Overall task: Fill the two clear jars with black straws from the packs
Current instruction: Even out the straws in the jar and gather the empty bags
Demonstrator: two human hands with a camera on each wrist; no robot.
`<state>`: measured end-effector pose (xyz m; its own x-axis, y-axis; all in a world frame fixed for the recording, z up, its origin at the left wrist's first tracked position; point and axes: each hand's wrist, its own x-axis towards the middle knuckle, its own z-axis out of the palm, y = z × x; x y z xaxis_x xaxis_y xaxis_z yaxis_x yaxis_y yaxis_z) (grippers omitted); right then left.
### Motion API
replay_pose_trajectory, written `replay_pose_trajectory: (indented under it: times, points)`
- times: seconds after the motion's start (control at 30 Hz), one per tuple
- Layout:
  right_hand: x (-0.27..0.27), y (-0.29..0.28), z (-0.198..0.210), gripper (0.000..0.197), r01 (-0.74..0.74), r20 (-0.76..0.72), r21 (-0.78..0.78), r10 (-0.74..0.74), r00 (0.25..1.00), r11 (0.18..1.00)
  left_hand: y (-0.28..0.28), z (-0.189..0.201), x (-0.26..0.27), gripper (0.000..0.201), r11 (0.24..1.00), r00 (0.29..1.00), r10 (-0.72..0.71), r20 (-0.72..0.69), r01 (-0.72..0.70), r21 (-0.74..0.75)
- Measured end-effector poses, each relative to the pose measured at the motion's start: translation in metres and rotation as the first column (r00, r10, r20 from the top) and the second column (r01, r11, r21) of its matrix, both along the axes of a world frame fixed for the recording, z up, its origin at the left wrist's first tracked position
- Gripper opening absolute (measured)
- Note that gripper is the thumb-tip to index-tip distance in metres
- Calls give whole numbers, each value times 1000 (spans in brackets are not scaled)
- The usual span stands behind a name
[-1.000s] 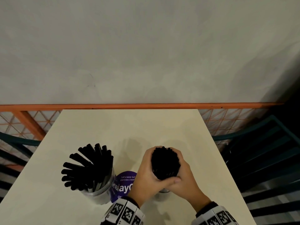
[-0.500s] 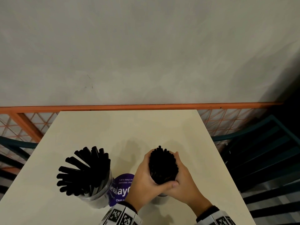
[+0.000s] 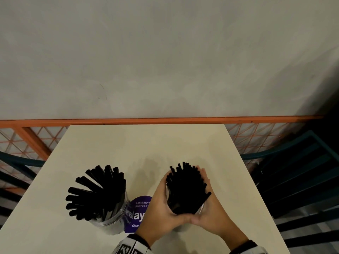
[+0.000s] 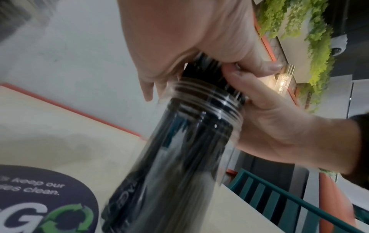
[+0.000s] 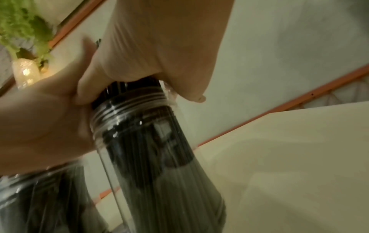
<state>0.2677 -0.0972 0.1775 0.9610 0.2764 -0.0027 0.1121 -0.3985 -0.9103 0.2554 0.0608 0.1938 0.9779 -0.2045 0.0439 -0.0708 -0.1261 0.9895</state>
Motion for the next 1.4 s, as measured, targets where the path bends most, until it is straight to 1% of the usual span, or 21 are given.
replay_pose_trajectory:
  times: [0.13, 0.2, 0.23, 0.27, 0.3, 0.33, 0.37, 0.4, 0.43, 0.47, 0.5, 0.53, 0.6, 0.67, 0.73, 0.83, 0.93, 1.03, 1.13, 1.3, 1.4]
  points:
    - [-34, -25, -7, 134, 139, -161, 119, -119, 980, 983, 29, -5, -22, 139, 990, 996, -17, -82, 29, 137]
    - [-58, -23, -10, 138, 223, -238, 106, -193, 952, 969, 43, -10, -37, 137, 986, 995, 27, -96, -11, 165]
    - [-66, -14, -16, 134, 303, -254, 42, -283, 925, 952, 49, -11, -44, 132, 987, 995, 46, -91, -31, 159]
    - [-76, 0, -17, 116, 386, -230, -46, -386, 893, 921, 52, -9, -52, 125, 987, 994, 64, -84, -51, 151]
    - [-80, 6, -23, 90, 527, -186, -97, -535, 824, 845, 55, -6, -60, 115, 986, 995, 80, -51, -72, 150]
    - [-78, 13, -28, 72, 666, -66, -159, -681, 729, 728, 57, -1, -68, 100, 980, 995, 100, 21, -102, 169]
    - [-83, 31, -30, 65, 678, -37, -123, -686, 726, 724, 59, 6, -74, 83, 964, 982, 135, 134, -161, 210]
    - [-91, 48, -26, 62, 623, -107, -87, -629, 770, 777, 63, 15, -77, 64, 937, 947, 181, 266, -248, 247]
    - [-88, 58, -21, 57, 507, -228, -165, -533, 815, 846, 67, 25, -78, 50, 899, 888, 240, 393, -356, 255]
    - [-85, 64, -14, 41, 302, -399, -168, -345, 850, 938, 74, 34, -80, 40, 863, 822, 295, 488, -448, 234]
    - [-84, 69, -13, 24, 103, -504, -135, -157, 850, 986, 81, 43, -81, 36, 832, 765, 351, 540, -519, 195]
    - [-87, 69, -14, 18, -14, -493, -105, -40, 869, 994, 91, 50, -81, 37, 800, 717, 403, 568, -577, 161]
    - [-84, 86, -12, 25, -63, -256, -106, 34, 966, 992, 113, 56, -81, 54, 740, 673, 517, 530, -662, 119]
    - [-73, 112, -2, 46, -78, -98, -91, 69, 993, 993, 136, 50, -81, 74, 712, 685, 604, 407, -693, 111]
    - [-64, 130, 6, 68, -69, -15, -31, 68, 998, 997, 154, 35, -77, 92, 745, 749, 603, 275, -652, 141]
    - [-46, 151, 14, 99, -32, 1, 26, 32, 999, 999, 169, 17, -66, 119, 856, 876, 475, 85, -482, 189]
    - [-23, 169, 15, 113, -94, 13, 123, 93, 996, 988, 172, 12, -48, 140, 926, 939, 341, -54, -325, 189]
    - [-9, 178, 14, 123, -151, -7, 86, 153, 988, 985, 172, 16, -32, 132, 966, 966, 247, -76, -239, 99]
    - [-1, 184, 20, 123, -200, 8, 77, 200, 980, 977, 166, 21, -22, 119, 984, 981, 179, -72, -177, 30]
    - [3, 193, 27, 104, -153, 71, 129, 144, 987, 980, 148, 19, -20, 83, 936, 935, 351, 41, -350, -34]
    - [3, 184, 25, 104, -144, 67, 183, 134, 989, 972, 150, 21, -23, 92, 934, 935, 349, 69, -340, -111]
